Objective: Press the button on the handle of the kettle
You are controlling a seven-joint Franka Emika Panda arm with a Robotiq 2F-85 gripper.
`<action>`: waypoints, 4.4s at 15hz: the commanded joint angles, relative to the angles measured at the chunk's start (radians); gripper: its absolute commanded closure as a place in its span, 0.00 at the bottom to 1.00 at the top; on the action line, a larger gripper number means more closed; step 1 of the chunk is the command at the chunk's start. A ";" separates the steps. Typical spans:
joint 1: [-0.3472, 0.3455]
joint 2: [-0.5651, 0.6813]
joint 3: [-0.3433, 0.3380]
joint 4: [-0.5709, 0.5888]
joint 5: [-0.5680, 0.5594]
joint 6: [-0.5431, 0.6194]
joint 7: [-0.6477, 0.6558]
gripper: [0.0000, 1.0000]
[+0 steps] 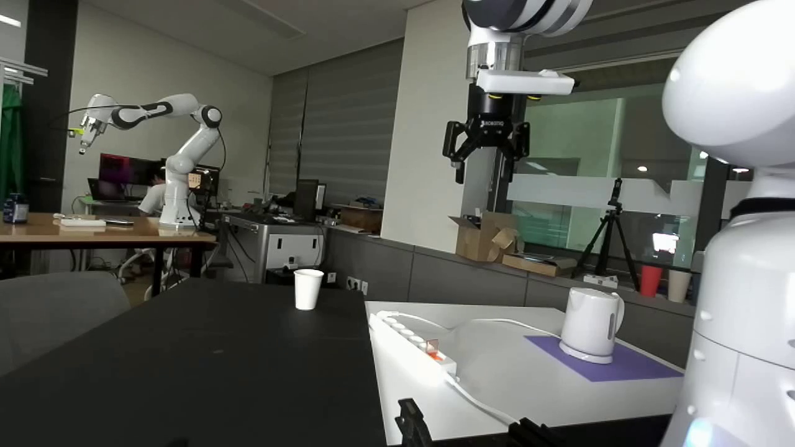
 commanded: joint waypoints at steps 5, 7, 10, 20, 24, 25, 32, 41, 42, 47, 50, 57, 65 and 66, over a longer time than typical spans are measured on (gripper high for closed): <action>-0.103 -0.044 -0.059 -0.039 -0.118 0.079 0.052 0.00; -0.189 -0.050 -0.095 -0.047 -0.183 0.112 0.058 0.00; -0.343 -0.036 -0.145 -0.040 -0.296 0.164 0.063 0.00; -0.496 0.041 -0.274 0.000 -0.373 0.158 0.010 0.00; -0.493 0.044 -0.272 0.002 -0.373 0.155 0.010 0.00; -0.493 0.044 -0.272 0.003 -0.373 0.155 0.010 0.00; -0.487 0.098 -0.308 0.043 -0.363 0.178 -0.031 0.00; -0.588 0.499 -0.402 0.351 -0.421 0.358 0.045 0.00; -0.598 0.555 -0.409 0.395 -0.437 0.380 0.086 0.12; -0.553 0.825 -0.518 0.630 -0.431 0.469 0.293 0.55; -0.474 0.989 -0.620 0.785 -0.360 0.475 0.380 0.75; -0.401 1.330 -0.716 1.140 -0.060 0.412 0.348 1.00; -0.387 1.365 -0.725 1.154 -0.019 0.401 0.310 0.99; -0.387 1.365 -0.725 1.156 -0.019 0.400 0.310 0.99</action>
